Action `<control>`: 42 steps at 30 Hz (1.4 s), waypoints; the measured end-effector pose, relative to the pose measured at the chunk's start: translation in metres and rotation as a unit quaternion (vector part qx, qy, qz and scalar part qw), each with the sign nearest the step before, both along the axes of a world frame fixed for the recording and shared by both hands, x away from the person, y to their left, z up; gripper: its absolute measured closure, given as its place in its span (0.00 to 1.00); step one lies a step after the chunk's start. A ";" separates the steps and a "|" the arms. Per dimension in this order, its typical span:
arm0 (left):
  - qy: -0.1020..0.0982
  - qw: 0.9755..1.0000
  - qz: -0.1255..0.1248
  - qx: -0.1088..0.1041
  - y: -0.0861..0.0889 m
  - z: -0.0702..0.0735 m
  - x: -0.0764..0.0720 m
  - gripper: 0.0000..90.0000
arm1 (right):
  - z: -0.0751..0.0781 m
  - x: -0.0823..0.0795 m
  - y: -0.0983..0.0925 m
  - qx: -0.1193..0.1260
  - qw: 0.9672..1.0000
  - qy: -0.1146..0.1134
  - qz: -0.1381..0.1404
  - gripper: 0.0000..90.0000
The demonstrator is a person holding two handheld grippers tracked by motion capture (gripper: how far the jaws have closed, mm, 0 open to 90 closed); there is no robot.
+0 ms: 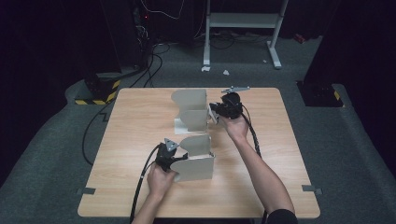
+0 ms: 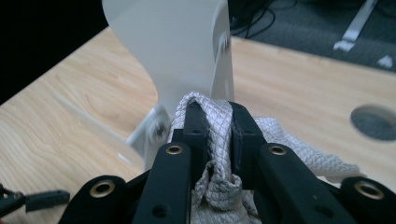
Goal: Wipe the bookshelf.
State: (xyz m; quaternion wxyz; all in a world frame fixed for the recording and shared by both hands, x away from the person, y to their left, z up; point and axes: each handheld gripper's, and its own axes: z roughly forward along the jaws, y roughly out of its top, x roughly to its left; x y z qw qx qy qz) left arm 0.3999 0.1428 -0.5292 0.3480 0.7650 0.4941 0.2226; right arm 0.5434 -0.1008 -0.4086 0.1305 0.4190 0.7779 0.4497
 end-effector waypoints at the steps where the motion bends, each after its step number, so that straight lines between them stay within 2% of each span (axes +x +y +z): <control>1: 0.000 1.000 0.000 0.000 0.000 0.000 0.000 0.32 | 0.003 0.001 0.001 -0.002 1.000 -0.001 0.000 0.89; 3: 0.000 1.000 0.000 0.001 0.000 0.000 0.000 0.32 | 0.010 0.003 0.002 -0.006 1.000 -0.008 -0.002 0.89; 5: 0.000 1.000 -0.001 0.001 0.000 0.000 0.000 0.32 | 0.014 0.005 0.003 0.000 1.000 -0.016 -0.007 0.89; 7: 0.000 1.000 -0.001 0.001 0.000 0.000 0.000 0.32 | 0.016 0.009 0.004 -0.004 1.000 -0.016 -0.009 0.89; 10: 0.000 1.000 -0.001 0.000 0.000 0.000 0.000 0.32 | 0.019 0.013 0.005 0.008 1.000 -0.022 -0.014 0.89; 13: 0.000 1.000 -0.002 0.000 0.000 0.000 0.000 0.32 | 0.017 0.016 0.007 0.010 1.000 -0.024 -0.018 0.89; 23: -0.001 1.000 -0.003 0.000 0.000 0.000 0.000 0.32 | -0.025 0.029 0.013 -0.018 0.999 0.029 -0.021 0.89; 27: -0.001 1.000 -0.003 0.000 0.000 0.000 0.000 0.32 | -0.048 0.032 0.014 -0.036 0.997 0.060 -0.018 0.89; 30: -0.001 1.000 -0.003 0.000 0.000 0.000 0.000 0.33 | -0.064 0.034 0.016 -0.044 0.995 0.090 -0.020 0.89; 32: -0.001 1.000 -0.003 0.000 0.000 0.000 0.000 0.32 | -0.067 0.034 0.017 -0.042 0.994 0.096 -0.019 0.89; 36: -0.001 1.000 -0.004 0.001 0.000 0.000 0.000 0.33 | -0.059 0.032 0.019 -0.055 0.995 0.087 -0.017 0.89; 38: -0.002 1.000 -0.005 0.001 0.000 0.000 0.000 0.33 | -0.050 0.030 0.015 -0.036 0.996 0.076 -0.019 0.89; 39: -0.001 1.000 -0.005 0.000 0.000 0.000 0.000 0.33 | -0.047 0.030 0.014 -0.033 0.997 0.072 -0.018 0.89; 42: -0.001 1.000 -0.005 0.000 0.000 0.000 0.000 0.33 | -0.027 0.028 0.013 -0.028 0.998 0.049 -0.017 0.89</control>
